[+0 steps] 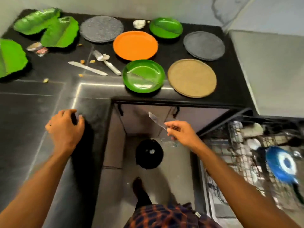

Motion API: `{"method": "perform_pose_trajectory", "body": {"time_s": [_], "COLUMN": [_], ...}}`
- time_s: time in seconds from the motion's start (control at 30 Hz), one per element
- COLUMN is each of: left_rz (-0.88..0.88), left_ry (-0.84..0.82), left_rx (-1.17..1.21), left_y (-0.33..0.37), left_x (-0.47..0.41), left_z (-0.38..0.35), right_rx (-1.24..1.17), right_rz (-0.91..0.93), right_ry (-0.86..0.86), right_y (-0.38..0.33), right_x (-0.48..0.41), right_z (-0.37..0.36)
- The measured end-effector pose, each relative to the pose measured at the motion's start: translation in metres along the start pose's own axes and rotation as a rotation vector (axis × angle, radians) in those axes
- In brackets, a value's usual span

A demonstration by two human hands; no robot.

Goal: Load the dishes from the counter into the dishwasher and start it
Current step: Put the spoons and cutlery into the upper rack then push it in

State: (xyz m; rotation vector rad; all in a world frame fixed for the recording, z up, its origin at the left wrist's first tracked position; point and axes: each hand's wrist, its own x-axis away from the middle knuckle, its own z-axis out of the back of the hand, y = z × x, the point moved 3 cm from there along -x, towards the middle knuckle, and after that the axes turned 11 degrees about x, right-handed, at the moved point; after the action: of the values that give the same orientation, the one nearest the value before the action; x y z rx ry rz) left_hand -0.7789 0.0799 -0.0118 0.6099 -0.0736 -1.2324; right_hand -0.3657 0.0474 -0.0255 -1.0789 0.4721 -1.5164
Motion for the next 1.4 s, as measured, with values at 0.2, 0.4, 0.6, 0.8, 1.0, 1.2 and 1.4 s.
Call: {"method": "perform_pose_trajectory", "body": {"time_s": [0.2, 0.4, 0.6, 0.8, 1.0, 1.2, 1.4], "left_rz": [-0.231, -0.513, -0.825, -1.053, -1.265, -1.386, -1.417], "left_ry": [-0.205, -0.587, -0.816, -0.794, -0.703, -0.621, -0.679], "left_rx": [0.233, 0.361, 0.385, 0.293, 0.246, 0.126, 0.0], "left_y": [0.143, 0.29, 0.43, 0.546, 0.651, 0.743, 0.785], "left_x": [0.1, 0.237, 0.35, 0.375, 0.356, 0.333, 0.317], "left_z": [-0.062, -0.135, -0.182, -0.208, -0.252, -0.296, -0.334], "right_rx": [-0.08, -0.207, -0.348, -0.468, -0.313, -0.093, 0.051], "right_rz": [-0.256, -0.391, -0.569, -0.759, -0.891, -1.004, -0.949], "right_ry": [0.202, 0.386, 0.587, 0.683, 0.644, 0.466, 0.332], "right_y": [0.141, 0.243, 0.346, 0.434, 0.489, 0.518, 0.548], "right_x": [0.099, 0.19, 0.278, 0.313, 0.298, 0.278, 0.251], "right_z": [0.061, 0.132, 0.195, 0.213, 0.22, 0.239, 0.234]}}
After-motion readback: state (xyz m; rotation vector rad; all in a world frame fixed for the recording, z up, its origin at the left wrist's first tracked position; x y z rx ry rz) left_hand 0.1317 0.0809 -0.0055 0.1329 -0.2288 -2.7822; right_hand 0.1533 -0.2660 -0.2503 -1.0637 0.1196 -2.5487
